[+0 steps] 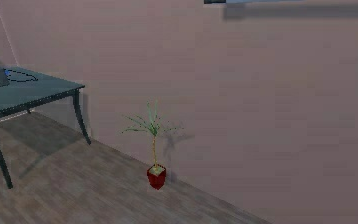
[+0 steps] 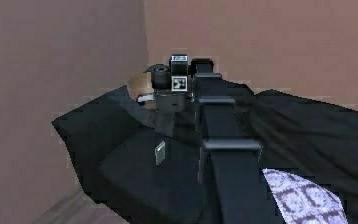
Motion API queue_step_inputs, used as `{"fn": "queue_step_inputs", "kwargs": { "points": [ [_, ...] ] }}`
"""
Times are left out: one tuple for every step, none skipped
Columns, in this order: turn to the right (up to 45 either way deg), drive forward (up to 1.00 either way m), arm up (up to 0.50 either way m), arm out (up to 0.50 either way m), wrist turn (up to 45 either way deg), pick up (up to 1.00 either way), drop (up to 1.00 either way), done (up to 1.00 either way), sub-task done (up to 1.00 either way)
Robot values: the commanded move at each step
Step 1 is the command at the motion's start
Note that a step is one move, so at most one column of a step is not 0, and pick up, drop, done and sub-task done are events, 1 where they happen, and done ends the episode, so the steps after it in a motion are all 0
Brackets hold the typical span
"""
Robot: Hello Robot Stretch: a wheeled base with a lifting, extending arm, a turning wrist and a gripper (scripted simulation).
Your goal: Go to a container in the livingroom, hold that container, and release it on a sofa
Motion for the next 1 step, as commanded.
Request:
{"fn": "queue_step_inputs", "kwargs": {
  "points": [
    [0.0,0.00,0.00,0.20,0.0,0.00,0.00,0.00,0.00]
  ]
}}
